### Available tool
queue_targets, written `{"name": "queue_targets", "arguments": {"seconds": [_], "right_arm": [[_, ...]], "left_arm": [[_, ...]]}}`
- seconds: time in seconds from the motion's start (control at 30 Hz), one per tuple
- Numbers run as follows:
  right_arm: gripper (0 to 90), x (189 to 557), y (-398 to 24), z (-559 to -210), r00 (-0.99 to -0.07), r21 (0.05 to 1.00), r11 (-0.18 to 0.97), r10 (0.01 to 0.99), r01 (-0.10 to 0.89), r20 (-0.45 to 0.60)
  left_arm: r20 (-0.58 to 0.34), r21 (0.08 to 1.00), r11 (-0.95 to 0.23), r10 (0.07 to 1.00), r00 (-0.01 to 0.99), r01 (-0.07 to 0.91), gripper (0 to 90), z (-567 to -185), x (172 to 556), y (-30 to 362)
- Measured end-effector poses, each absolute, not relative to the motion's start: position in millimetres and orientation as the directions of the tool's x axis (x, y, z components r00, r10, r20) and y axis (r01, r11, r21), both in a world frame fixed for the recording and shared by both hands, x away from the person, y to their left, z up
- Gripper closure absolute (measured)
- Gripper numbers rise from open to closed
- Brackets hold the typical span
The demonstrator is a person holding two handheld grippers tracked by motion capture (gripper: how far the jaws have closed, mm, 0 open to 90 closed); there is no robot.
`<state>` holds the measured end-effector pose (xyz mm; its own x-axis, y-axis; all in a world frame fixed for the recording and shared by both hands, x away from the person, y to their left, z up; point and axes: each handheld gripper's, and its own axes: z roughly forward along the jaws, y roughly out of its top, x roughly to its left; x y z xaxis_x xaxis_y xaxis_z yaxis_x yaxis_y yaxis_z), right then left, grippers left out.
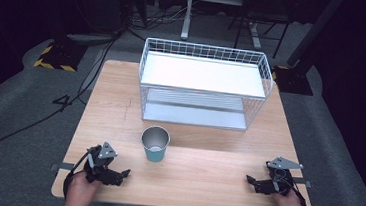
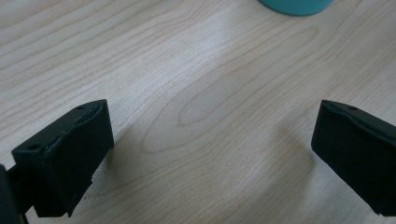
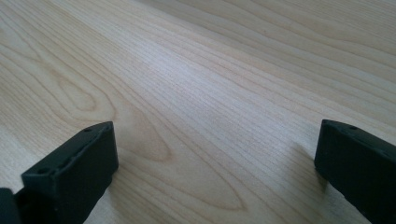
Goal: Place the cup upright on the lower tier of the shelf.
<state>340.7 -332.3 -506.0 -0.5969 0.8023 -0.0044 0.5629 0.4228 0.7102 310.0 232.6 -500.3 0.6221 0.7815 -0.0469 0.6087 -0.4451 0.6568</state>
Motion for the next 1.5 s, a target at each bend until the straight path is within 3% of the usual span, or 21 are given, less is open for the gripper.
{"name": "queue_targets", "arguments": {"seconds": [0.53,0.8,1.33,1.5], "right_arm": [[0.0,341,-332,-506,-0.597,0.71,0.422,0.802,0.563,-0.004],[0.0,341,-332,-506,-0.597,0.71,0.422,0.802,0.563,-0.004],[0.0,341,-332,-506,-0.597,0.71,0.423,0.802,0.563,-0.004],[0.0,341,-332,-506,-0.597,0.71,0.423,0.802,0.563,-0.004]], "left_arm": [[-0.039,0.874,-0.328,0.688,0.725,0.358,0.0,-482,304,220],[-0.076,0.882,-0.302,0.665,0.743,0.361,0.0,-486,318,200],[-0.129,0.89,-0.221,0.715,0.687,0.398,0.0,-492,340,170],[-0.085,0.899,-0.241,0.723,0.685,0.365,0.0,-492,340,161]]}}
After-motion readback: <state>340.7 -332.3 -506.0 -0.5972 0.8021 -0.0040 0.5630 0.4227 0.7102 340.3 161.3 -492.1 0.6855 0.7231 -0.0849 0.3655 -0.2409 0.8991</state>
